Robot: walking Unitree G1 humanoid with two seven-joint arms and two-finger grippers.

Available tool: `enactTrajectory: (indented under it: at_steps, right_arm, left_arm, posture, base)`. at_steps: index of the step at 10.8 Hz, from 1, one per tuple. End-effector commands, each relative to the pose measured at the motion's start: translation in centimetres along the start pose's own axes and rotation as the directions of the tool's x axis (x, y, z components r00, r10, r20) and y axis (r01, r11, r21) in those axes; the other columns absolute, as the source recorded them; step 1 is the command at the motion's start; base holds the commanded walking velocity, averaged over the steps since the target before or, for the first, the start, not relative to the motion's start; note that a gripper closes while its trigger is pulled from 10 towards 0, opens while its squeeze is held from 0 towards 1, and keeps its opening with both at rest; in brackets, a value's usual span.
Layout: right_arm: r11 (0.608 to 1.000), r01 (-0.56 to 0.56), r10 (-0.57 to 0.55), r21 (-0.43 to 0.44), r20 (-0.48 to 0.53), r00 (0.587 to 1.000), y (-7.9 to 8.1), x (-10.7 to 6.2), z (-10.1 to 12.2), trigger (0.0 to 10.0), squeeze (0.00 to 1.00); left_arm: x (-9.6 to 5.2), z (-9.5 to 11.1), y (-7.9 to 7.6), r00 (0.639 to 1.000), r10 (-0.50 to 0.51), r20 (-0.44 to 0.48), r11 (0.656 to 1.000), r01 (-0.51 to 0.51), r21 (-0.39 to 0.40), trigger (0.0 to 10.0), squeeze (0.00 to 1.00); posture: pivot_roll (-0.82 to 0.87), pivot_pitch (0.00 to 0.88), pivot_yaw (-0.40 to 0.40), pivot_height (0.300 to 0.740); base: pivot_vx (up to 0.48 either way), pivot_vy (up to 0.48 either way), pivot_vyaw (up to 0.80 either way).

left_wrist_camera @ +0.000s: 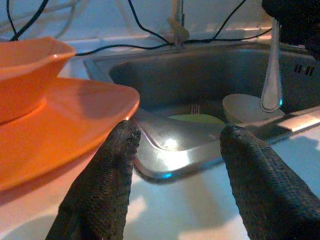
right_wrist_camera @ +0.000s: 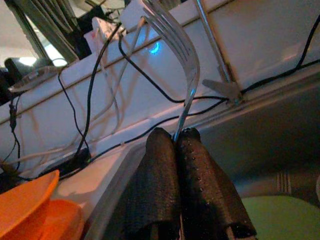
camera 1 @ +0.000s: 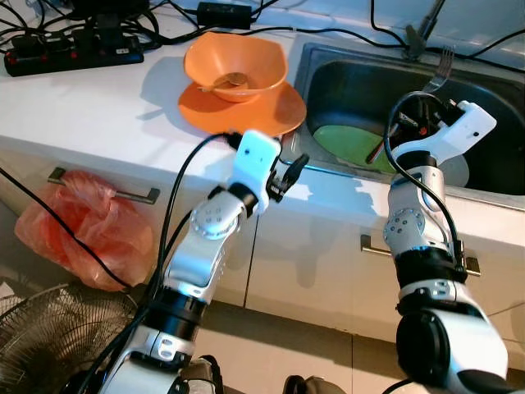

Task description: Kitchen organization

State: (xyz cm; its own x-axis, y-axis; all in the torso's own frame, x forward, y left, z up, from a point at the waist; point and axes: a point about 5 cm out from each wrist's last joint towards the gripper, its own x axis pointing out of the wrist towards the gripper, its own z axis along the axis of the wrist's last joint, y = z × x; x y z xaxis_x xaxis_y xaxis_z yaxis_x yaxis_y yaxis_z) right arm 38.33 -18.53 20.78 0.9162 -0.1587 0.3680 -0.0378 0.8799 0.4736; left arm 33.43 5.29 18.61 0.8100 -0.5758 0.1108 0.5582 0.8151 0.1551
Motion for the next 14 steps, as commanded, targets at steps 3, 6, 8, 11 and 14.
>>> enactTrajectory:
  at_steps: [3,6,8,11,14]
  right_arm:
    - [0.998,-0.033,0.031,-0.062,-0.029,0.999,-0.1,0.9,0.0,10.0,0.00]
    - [0.991,-0.068,0.054,-0.115,-0.117,0.992,-0.1,0.6,-1.6,10.0,0.00]
    - [0.988,-0.078,0.060,-0.130,-0.136,0.989,-0.1,0.6,-1.9,10.0,0.00]
    - [0.986,-0.085,0.062,-0.145,-0.155,0.986,-0.1,0.6,-2.2,10.0,1.00]
    - [0.985,-0.092,0.066,-0.146,-0.175,0.982,-0.1,0.5,-2.5,10.0,0.00]
  left_arm:
    - [0.0,-0.3,-0.7,1.000,-0.013,-0.001,1.000,0.013,0.002,10.0,0.00]
    - [-0.2,-0.5,-0.5,1.000,0.001,-0.011,1.000,0.000,0.002,10.0,0.00]
    - [-0.2,-0.4,-0.4,1.000,0.004,-0.009,1.000,-0.004,0.004,10.0,0.00]
    - [-0.3,-0.4,-0.3,1.000,0.009,-0.011,1.000,-0.009,0.006,10.0,0.00]
    - [-0.3,-0.4,-0.2,1.000,0.012,-0.013,1.000,-0.012,0.007,10.0,0.00]
  posture:
    - [0.08,0.107,-0.071,0.740]
    - [0.09,0.109,-0.072,0.740]
    - [0.09,0.117,-0.073,0.740]
    - [0.09,0.130,-0.074,0.740]
    - [0.09,0.131,-0.073,0.740]
  base:
    - [0.000,0.000,0.00]
    - [0.000,0.000,0.00]
    - [0.000,0.000,0.00]
    - [0.000,0.000,0.00]
    - [0.000,0.000,0.00]
